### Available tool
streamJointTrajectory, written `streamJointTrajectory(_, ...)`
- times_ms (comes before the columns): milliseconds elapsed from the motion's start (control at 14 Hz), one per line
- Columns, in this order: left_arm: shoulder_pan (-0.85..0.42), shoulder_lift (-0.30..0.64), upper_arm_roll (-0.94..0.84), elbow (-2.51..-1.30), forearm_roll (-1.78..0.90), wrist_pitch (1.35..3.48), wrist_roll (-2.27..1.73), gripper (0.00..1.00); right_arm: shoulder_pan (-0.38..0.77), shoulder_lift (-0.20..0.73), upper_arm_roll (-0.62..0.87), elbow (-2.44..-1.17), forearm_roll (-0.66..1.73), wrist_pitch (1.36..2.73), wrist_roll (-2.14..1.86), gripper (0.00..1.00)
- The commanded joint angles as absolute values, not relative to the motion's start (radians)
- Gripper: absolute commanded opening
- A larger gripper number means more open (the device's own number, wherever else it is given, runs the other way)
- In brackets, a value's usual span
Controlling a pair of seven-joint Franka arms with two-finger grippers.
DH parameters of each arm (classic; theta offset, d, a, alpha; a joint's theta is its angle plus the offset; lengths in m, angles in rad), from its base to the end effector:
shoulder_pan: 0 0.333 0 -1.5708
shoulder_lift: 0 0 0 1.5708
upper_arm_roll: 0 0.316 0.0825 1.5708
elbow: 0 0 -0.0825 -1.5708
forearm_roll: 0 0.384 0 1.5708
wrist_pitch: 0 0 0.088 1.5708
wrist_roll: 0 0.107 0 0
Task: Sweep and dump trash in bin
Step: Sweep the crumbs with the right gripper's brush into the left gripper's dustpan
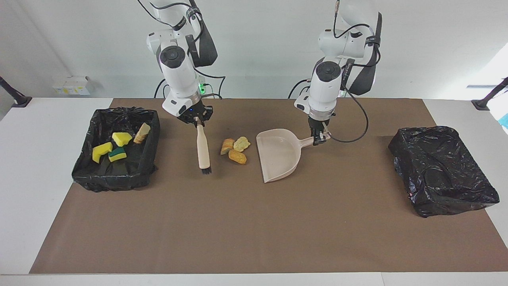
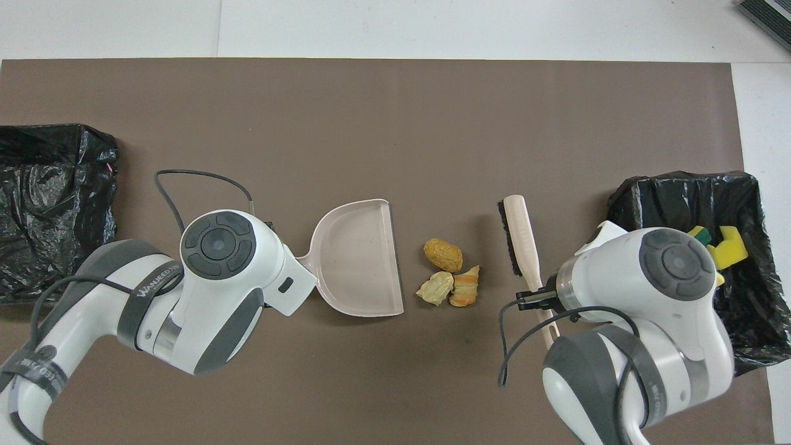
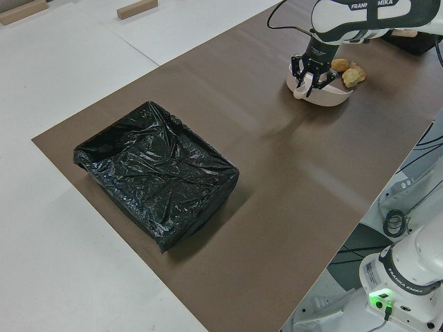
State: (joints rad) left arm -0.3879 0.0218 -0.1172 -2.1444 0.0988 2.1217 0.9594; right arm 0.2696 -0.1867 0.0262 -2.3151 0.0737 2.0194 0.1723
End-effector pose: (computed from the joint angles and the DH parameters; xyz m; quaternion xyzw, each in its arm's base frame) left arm 0.4720 -0.2557 0.3895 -0.7247 0.6875 0.0306 0.0342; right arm 0.4462 0.1406 0.4098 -0.9971 -0.0435 0.0599 0.0164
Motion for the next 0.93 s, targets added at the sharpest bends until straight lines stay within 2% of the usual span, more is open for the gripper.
streamJointTrajectory(0,-0.422,-0.003,-0.104,-2.187,0.086,2.172,0.951,0.0,0.27,-0.31,0.034,-2.482,0.089,2.101,0.261,0.0)
streamJointTrajectory(143,-0.422,-0.003,-0.104,-2.187,0.084,2.174,0.951,0.0,0.3,-0.313,0.037,-2.54,0.106,2.169,0.308,0.0)
streamJointTrajectory(215,-0.422,-0.003,-0.104,-2.187,0.081,2.175,0.951,0.0,0.357,-0.307,0.037,-2.569,0.106,2.215,0.36,0.0)
streamJointTrajectory(429,-0.419,-0.003,-0.104,-2.187,0.049,2.177,0.954,0.0,0.46,-0.23,0.038,-2.576,0.106,2.281,0.485,0.0)
streamJointTrajectory(858,-0.419,-0.003,-0.104,-2.195,0.048,2.177,0.963,0.0,0.606,-0.028,0.041,-2.357,0.195,2.296,0.627,0.0)
